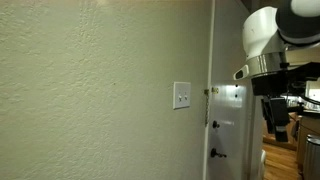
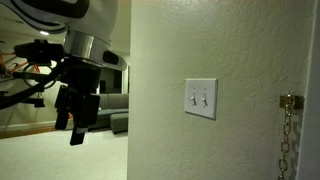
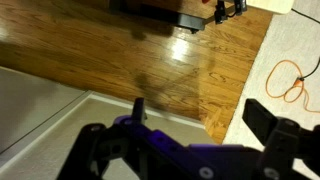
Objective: Turn the left light switch on
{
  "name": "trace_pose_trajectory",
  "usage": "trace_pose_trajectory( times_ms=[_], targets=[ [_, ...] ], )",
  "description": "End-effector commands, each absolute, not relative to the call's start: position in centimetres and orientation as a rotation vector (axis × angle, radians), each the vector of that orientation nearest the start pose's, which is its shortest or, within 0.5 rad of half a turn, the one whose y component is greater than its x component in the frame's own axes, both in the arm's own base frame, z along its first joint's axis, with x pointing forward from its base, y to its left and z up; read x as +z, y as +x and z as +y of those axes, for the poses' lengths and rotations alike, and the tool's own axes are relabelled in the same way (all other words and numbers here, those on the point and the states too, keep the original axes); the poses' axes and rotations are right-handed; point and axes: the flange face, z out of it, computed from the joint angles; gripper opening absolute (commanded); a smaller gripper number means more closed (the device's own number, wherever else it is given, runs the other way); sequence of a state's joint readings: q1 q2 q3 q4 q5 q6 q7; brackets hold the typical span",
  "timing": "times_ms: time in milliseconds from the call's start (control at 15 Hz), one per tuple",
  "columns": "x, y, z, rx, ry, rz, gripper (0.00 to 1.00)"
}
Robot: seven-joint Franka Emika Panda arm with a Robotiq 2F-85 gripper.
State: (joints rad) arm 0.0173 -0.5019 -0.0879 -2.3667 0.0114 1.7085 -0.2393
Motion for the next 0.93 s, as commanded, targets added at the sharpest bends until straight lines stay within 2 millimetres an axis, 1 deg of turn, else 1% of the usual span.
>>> trace_pose_trajectory(
  times_ms=[0, 400, 533, 667, 867],
  targets=[
    [49.8, 38.1, -2.9, 0.229, -3.044, -0.275, 1.0],
    [49.8, 38.1, -2.9, 0.229, -3.045, -0.275, 1.0],
    [49.6, 38.6, -2.6, 0.193, -3.049, -0.273, 1.0],
    [49.5, 39.5, -2.5, 0.144, -3.069, -0.258, 1.0],
    [49.0, 41.6, -2.3, 0.048, -3.095, -0.232, 1.0]
  ],
)
